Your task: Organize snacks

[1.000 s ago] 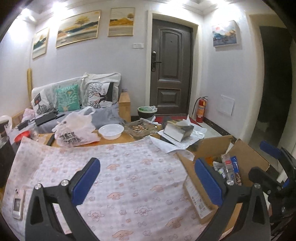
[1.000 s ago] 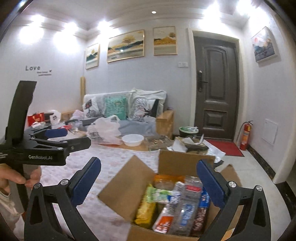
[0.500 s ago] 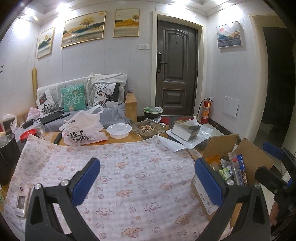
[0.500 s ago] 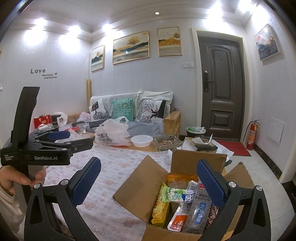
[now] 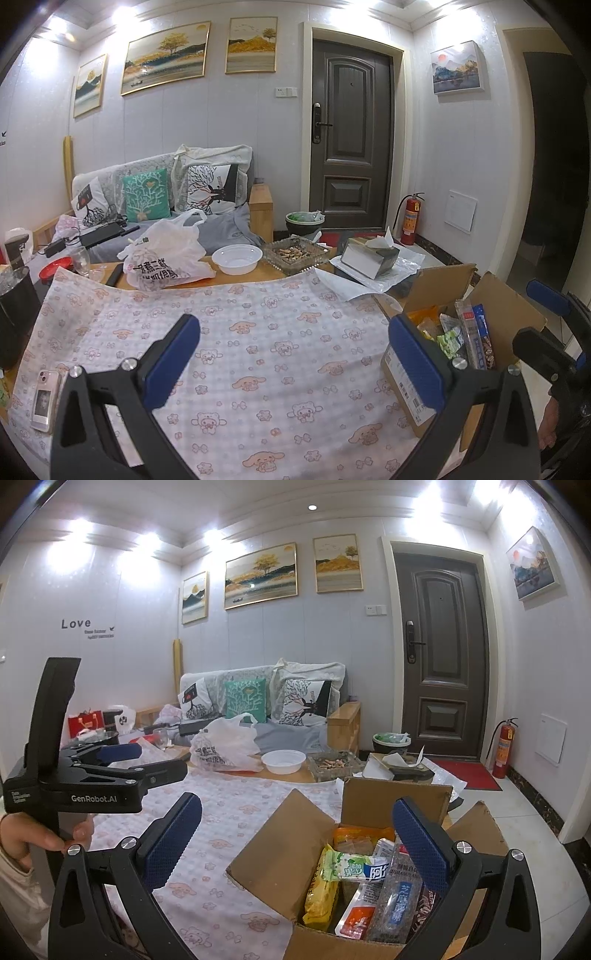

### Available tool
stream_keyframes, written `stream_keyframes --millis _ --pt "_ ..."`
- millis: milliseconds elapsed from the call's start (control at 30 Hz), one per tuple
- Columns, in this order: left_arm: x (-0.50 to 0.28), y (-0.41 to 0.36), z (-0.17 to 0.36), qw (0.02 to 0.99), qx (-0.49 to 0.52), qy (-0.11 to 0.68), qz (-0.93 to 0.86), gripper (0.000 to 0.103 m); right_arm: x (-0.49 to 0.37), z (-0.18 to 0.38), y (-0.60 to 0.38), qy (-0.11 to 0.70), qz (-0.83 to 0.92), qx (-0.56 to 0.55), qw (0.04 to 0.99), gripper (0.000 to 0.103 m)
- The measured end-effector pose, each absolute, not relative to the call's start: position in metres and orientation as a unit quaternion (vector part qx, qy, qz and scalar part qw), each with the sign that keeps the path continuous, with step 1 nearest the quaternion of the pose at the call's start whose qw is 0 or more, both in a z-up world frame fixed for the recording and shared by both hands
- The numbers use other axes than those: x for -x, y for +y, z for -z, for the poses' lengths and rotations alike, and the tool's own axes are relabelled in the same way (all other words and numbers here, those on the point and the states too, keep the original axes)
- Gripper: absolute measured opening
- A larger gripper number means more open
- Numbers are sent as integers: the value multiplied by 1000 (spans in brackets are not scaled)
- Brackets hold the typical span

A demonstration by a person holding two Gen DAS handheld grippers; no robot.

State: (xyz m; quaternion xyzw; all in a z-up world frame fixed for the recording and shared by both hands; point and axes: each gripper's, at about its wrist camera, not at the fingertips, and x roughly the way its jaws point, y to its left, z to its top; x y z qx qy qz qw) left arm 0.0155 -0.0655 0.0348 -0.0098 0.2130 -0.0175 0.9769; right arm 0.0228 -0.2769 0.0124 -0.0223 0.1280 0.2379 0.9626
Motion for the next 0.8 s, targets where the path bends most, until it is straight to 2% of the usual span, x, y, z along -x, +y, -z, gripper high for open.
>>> stream_keyframes --millis 800 --pt "-14 -66 -34 977 9 214 19 101 -21 -12 -277 127 -236 23 963 103"
